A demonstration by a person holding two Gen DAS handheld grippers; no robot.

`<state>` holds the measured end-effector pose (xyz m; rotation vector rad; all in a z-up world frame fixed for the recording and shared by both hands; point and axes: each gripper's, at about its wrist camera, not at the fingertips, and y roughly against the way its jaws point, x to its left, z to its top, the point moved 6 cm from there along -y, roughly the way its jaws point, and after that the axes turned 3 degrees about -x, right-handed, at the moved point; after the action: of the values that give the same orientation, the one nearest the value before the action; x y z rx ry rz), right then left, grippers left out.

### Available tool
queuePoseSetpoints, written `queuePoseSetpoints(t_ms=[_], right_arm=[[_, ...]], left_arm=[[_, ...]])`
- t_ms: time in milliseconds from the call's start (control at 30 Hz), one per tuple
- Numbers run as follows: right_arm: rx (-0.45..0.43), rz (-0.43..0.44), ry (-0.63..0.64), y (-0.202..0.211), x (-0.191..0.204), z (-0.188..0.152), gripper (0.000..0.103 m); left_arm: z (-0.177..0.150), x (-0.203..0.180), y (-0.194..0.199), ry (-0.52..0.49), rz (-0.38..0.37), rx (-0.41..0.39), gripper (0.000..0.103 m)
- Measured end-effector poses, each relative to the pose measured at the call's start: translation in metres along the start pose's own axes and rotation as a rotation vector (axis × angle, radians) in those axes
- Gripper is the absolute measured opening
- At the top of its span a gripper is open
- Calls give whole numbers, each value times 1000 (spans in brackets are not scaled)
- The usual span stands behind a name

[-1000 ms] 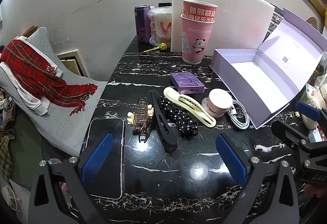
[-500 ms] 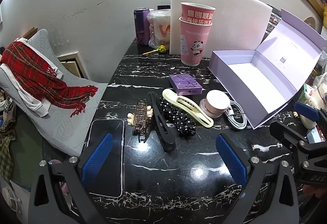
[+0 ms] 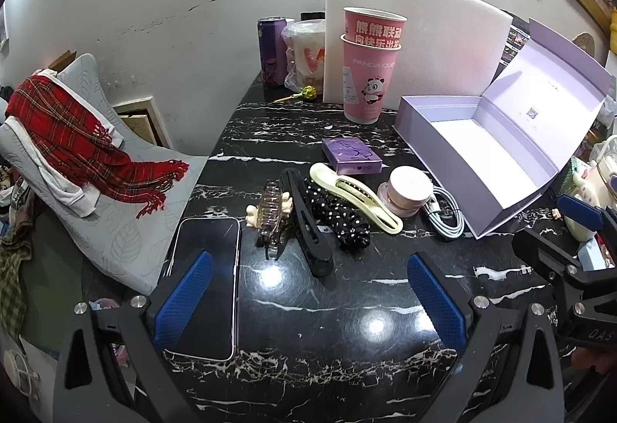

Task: Organize rigid objects

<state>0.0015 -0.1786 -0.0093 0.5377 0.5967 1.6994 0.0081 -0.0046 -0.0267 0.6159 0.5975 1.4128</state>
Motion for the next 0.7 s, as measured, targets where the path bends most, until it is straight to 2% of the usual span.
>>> queuePoseSetpoints(t_ms=[367, 700], right_arm=[[13, 16, 9, 2, 10, -10, 103], [41, 60, 31, -12, 26, -17, 102]], left_arm=[[-13, 16, 3, 34, 12, 1, 103], [-24, 41, -14, 88, 8, 36, 103]])
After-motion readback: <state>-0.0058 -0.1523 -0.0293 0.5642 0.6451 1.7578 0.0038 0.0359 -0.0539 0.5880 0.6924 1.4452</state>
